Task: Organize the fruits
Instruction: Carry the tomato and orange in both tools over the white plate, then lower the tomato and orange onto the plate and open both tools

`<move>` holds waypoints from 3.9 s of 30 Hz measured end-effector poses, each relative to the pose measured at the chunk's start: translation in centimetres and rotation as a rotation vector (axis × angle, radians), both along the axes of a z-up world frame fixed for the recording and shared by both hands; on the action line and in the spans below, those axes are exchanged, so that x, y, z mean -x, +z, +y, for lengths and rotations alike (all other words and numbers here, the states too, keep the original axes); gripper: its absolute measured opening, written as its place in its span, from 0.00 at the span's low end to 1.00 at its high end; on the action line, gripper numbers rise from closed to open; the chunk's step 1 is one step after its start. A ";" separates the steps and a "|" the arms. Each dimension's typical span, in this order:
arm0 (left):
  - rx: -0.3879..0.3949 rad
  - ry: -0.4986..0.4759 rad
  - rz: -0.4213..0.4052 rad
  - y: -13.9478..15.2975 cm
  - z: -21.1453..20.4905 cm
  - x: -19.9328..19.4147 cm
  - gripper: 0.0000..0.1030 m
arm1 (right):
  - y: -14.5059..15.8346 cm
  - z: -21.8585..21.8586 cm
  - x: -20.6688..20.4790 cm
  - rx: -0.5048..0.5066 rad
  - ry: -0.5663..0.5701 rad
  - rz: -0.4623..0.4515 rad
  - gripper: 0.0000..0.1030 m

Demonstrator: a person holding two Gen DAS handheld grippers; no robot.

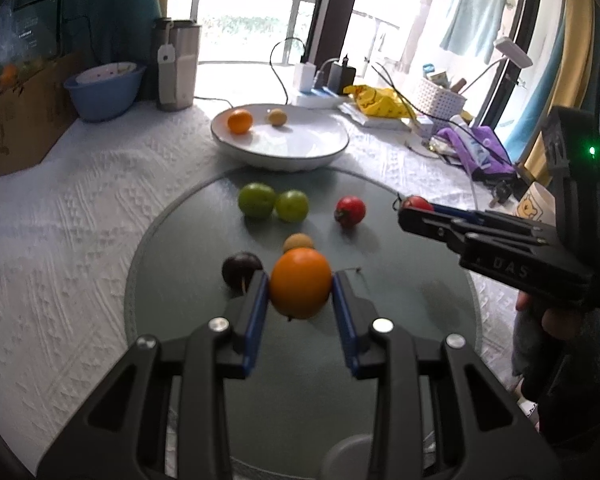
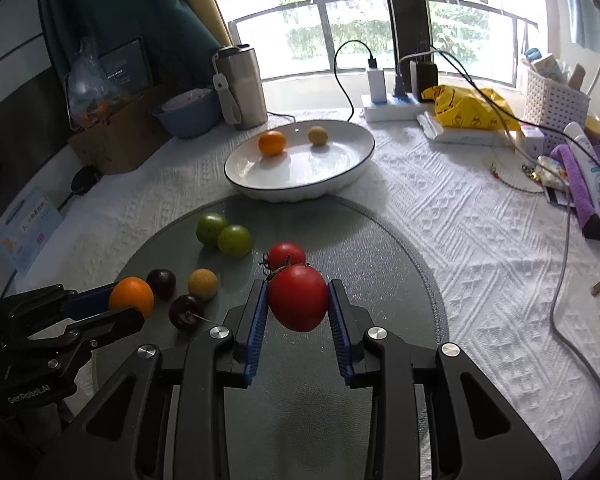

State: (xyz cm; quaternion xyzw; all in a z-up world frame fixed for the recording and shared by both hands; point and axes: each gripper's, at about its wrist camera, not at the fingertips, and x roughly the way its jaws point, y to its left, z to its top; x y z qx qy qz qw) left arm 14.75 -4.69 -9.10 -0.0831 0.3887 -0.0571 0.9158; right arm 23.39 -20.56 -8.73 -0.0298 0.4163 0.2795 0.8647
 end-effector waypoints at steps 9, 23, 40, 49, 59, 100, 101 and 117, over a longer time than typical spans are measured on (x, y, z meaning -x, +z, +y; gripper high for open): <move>0.004 0.001 -0.044 1.9 0.8 -0.9 0.33 | 2.1 0.3 -0.5 -0.006 0.001 -0.038 0.31; -0.012 -0.016 -0.095 4.1 2.0 -4.1 0.33 | 4.7 1.8 -2.9 0.008 0.003 -0.092 0.31; -0.027 -0.035 -0.071 3.0 3.6 -10.5 0.33 | 3.6 4.2 -8.1 0.024 0.009 -0.060 0.31; -0.036 -0.042 -0.048 2.0 4.4 -14.0 0.33 | 2.3 5.3 -10.9 0.033 0.013 -0.035 0.31; -0.051 -0.048 -0.016 0.6 5.2 -17.8 0.33 | 0.6 7.5 -13.9 0.051 0.043 -0.008 0.31; -0.047 -0.017 -0.010 0.9 5.9 -18.8 0.36 | 0.2 9.8 -17.1 0.059 0.014 -0.016 0.32; -0.046 -0.015 -0.014 1.2 5.9 -18.5 0.36 | 0.5 9.5 -16.9 0.057 0.009 -0.018 0.32; -0.032 0.015 -0.061 3.4 5.7 -13.0 0.41 | 3.8 7.2 -11.2 0.039 -0.014 -0.079 0.32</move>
